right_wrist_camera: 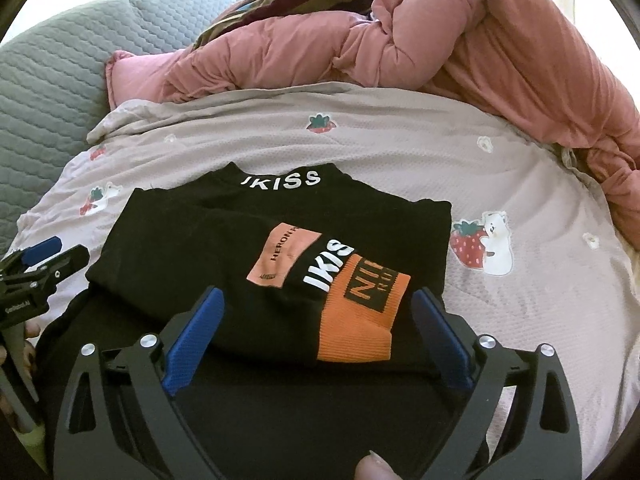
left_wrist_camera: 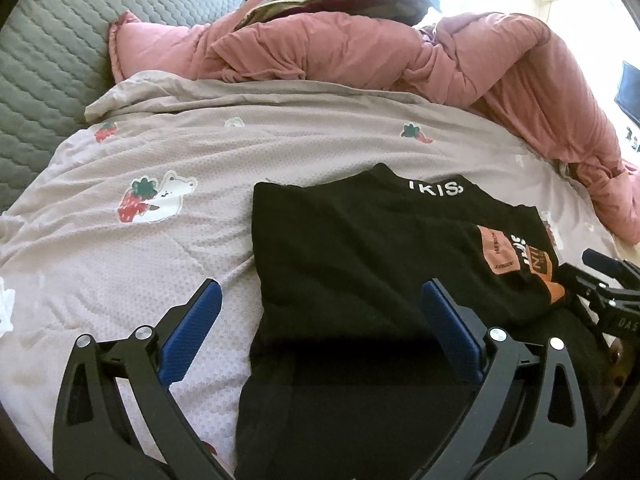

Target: Fold small clothes

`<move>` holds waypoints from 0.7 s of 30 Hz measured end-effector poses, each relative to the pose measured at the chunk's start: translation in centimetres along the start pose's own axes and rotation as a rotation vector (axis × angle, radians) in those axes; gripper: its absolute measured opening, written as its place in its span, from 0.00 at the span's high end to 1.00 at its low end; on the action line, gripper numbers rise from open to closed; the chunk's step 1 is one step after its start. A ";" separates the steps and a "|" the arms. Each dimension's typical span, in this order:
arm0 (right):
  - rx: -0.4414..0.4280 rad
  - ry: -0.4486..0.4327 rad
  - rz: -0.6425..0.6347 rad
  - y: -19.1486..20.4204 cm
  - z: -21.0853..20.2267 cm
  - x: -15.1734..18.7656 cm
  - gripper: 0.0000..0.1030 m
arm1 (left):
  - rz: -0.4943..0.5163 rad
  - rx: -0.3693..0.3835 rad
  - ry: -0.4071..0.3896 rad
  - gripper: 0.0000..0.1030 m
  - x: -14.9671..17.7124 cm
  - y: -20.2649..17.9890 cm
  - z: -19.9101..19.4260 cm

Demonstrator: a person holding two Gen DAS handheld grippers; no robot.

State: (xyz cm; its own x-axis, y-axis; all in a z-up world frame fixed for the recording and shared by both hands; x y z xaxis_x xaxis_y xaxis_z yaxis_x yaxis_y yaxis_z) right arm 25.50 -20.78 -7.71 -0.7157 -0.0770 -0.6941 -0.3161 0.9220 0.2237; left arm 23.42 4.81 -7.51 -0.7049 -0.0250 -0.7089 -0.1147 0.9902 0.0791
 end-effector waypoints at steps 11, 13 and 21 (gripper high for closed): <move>-0.009 -0.028 -0.002 -0.2 -1.6 -0.3 0.08 | -0.017 -0.012 -0.022 0.09 0.7 0.7 -1.0; -0.011 -0.036 -0.001 -0.3 -2.0 -0.3 0.08 | -0.029 -0.013 -0.025 0.09 0.9 1.0 -1.2; -0.004 -0.074 0.009 -1.0 -3.9 -0.7 0.08 | -0.085 -0.030 -0.037 0.09 1.2 2.8 -2.6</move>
State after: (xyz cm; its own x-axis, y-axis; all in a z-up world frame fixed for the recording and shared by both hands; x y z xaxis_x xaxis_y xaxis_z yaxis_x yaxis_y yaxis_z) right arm 23.84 -23.10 -4.76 -0.6705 -0.0399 -0.7409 -0.3123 0.9210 0.2330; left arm 20.38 7.17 -6.32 -0.6654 -0.1027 -0.7394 -0.1937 0.9803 0.0382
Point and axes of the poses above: each gripper's, at about its wrist camera, not at the fingertips, and z roughly the way its jaws point, y to its left, x to its underside, the point moved 8 cm from there along z, roughly the way its jaws point, and after that the axes turned 14 degrees about -x, right-handed, at the moved point
